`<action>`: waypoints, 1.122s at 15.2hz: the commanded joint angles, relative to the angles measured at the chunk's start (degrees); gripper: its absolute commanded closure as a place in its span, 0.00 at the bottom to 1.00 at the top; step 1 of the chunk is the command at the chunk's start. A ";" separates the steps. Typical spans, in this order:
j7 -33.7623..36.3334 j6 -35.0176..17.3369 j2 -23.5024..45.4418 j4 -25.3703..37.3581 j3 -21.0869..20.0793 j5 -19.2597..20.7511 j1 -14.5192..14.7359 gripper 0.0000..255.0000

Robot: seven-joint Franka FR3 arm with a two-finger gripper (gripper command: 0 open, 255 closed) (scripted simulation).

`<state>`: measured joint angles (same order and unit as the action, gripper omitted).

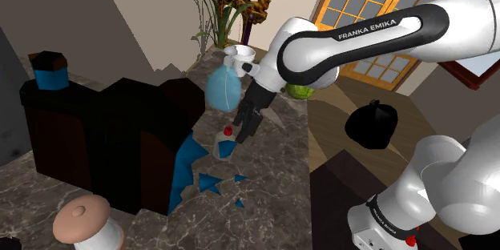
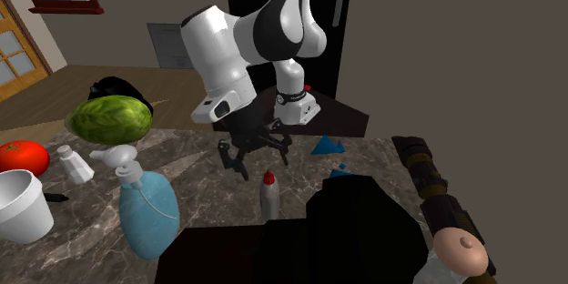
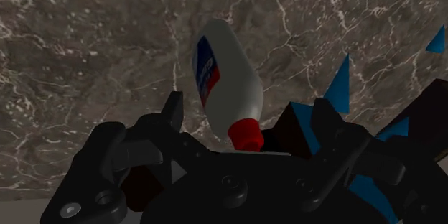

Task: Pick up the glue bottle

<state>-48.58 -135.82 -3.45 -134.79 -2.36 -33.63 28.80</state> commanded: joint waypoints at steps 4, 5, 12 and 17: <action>-2.46 -3.03 2.28 -1.10 -0.17 -2.03 0.30 0.00; -2.46 -3.03 2.28 -1.11 -0.17 -2.02 0.30 0.00; -2.47 -3.03 2.27 -1.12 -0.17 -2.03 0.30 1.00; -1.41 -1.73 1.21 -0.71 -0.08 -1.13 0.19 1.00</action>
<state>-50.45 -138.02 -1.92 -135.72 -2.44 -35.10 28.99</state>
